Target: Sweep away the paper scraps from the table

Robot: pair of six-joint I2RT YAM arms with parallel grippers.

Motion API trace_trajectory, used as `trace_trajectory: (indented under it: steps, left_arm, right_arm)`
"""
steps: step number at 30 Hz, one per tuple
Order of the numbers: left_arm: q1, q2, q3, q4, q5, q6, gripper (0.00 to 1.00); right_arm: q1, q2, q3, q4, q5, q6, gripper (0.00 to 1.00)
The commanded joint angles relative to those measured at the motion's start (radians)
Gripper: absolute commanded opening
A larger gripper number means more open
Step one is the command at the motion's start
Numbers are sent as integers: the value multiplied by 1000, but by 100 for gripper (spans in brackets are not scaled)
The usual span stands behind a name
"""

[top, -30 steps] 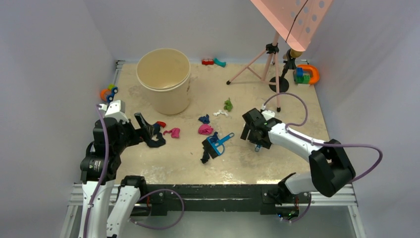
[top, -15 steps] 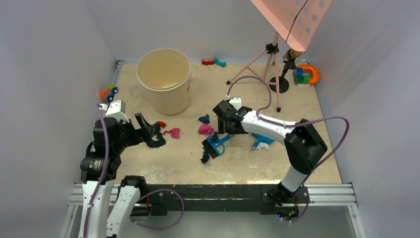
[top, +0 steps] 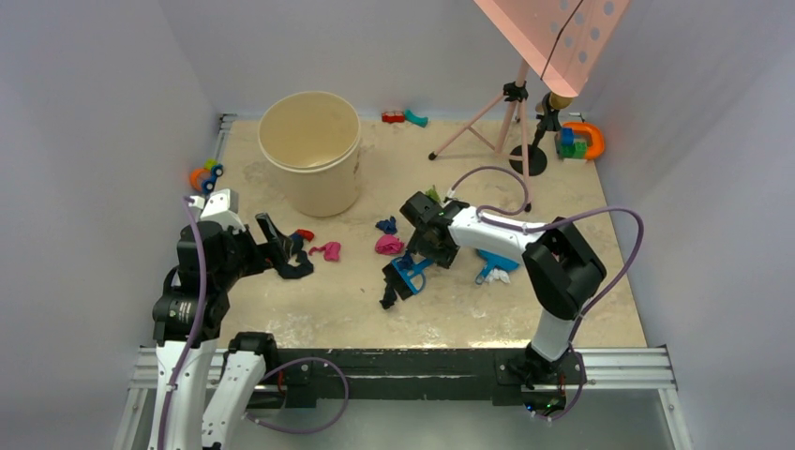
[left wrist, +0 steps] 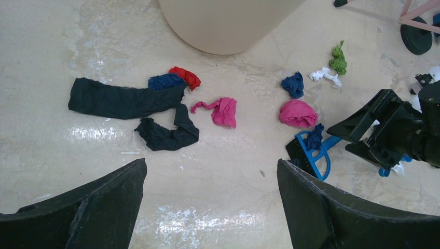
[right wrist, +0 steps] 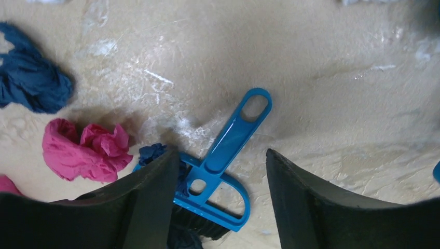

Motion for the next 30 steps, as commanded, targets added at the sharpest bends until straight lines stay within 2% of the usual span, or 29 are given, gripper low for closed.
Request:
trace_trajectory:
  steps: [1, 4, 5, 6, 13, 15, 19, 24, 27, 30]
  left_arm:
    - [5, -11, -1, 31, 6, -19, 99]
    - [6, -22, -3, 31, 0, -21, 98]
    - [6, -25, -2, 31, -1, -21, 99]
    - [6, -27, -3, 29, -2, -21, 99]
    - [5, -37, -3, 29, -6, -22, 99]
    - [5, -37, -4, 29, -4, -22, 98]
    - [6, -32, -8, 41, 37, -16, 99]
    - [6, -13, -24, 88, 159, -10, 99]
    - [5, 9, -29, 107, 223, -10, 99]
    - [6, 30, -40, 142, 305, -20, 99]
  right_arm:
    - [-33, 9, 7, -72, -14, 253, 62]
    - [-56, 44, 18, -91, -22, 279, 48]
    - [-64, 57, 20, -92, -31, 282, 38]
    - [-70, 72, 23, -99, -43, 287, 32]
    - [-75, 120, 14, -104, -21, 299, 33]
    - [-76, 105, 13, -115, -3, 310, 29]
    - [-75, -7, 13, -138, 70, 305, 29]
    - [-75, -184, -9, -132, 156, 281, 29]
    - [-75, -257, -17, -100, 220, 224, 29]
    - [-74, -311, -44, -8, 268, 97, 29]
